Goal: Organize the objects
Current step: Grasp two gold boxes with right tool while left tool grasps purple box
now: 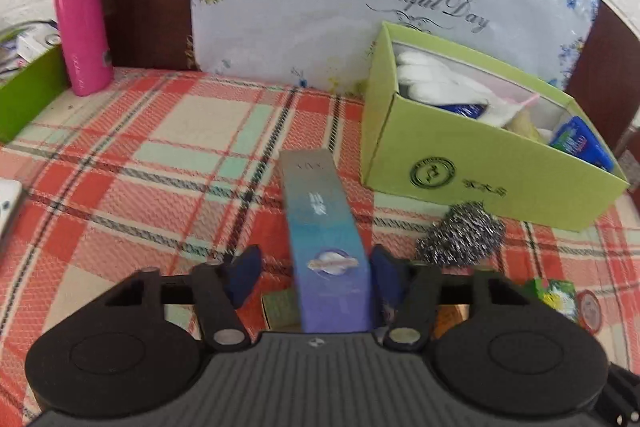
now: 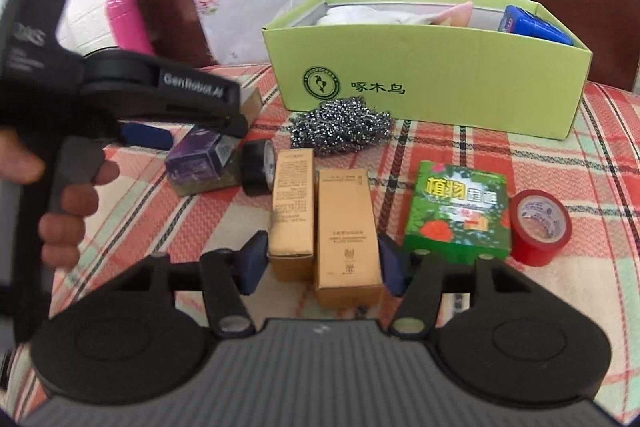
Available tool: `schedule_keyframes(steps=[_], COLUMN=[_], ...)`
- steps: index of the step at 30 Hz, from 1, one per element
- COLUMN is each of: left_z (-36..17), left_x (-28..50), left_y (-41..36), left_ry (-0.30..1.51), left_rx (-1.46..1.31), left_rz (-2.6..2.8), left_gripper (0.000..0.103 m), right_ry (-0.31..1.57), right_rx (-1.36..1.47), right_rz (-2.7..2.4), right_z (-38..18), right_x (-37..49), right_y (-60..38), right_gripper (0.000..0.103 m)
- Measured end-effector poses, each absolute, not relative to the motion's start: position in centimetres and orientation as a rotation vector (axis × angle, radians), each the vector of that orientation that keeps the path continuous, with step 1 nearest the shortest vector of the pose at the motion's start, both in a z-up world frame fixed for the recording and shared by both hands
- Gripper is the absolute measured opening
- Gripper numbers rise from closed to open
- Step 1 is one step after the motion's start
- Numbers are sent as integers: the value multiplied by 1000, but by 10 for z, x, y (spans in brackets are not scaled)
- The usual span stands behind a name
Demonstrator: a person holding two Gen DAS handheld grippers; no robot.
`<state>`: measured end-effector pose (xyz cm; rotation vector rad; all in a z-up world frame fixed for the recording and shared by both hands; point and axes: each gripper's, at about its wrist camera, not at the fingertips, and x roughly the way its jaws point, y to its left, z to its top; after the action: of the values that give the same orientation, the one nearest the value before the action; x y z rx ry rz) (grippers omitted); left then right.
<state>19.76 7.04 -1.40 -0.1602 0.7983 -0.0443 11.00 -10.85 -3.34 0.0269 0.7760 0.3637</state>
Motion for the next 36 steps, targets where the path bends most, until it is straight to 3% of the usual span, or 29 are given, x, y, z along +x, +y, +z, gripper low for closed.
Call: schedule_keyframes(steps=[4,9,11,12,14,16,26,27,36], left_z=[-16,-13,-14,-15,-18,-20,11,20,71], left_x=[187,180,187,190,199,203,173,173,189], left_y=[83,90,88,86,83,84,83,79,41], left_ry=[791,791,779,777,776,793,743,722,625], left_rx=[-136,-92,-81,-78,-69,-51,-96,-95,-117], left_rz=[-85,-84,-50,-35,-26,-20,-120,-134,-253], left_gripper=[42,43,49,62,64,46,42,24,22], right_ry=[772,788,785,782,777,778,741,719,567], right_rx=[-25,-31,-40,-43,-47,-47,8,8,41], right_rz=[407,426,430,425,423,430,520,527,430], right_z=[-33,-30,-30,-30,-31,-32,-7,-1,50], right_x=[97,89,93,96,100,102,95,96,133], right_y=[-119,-128,-126,-124,-120,-120,-138,-140,-175], right_gripper=[56,57,59,59,59,56,55,55,55])
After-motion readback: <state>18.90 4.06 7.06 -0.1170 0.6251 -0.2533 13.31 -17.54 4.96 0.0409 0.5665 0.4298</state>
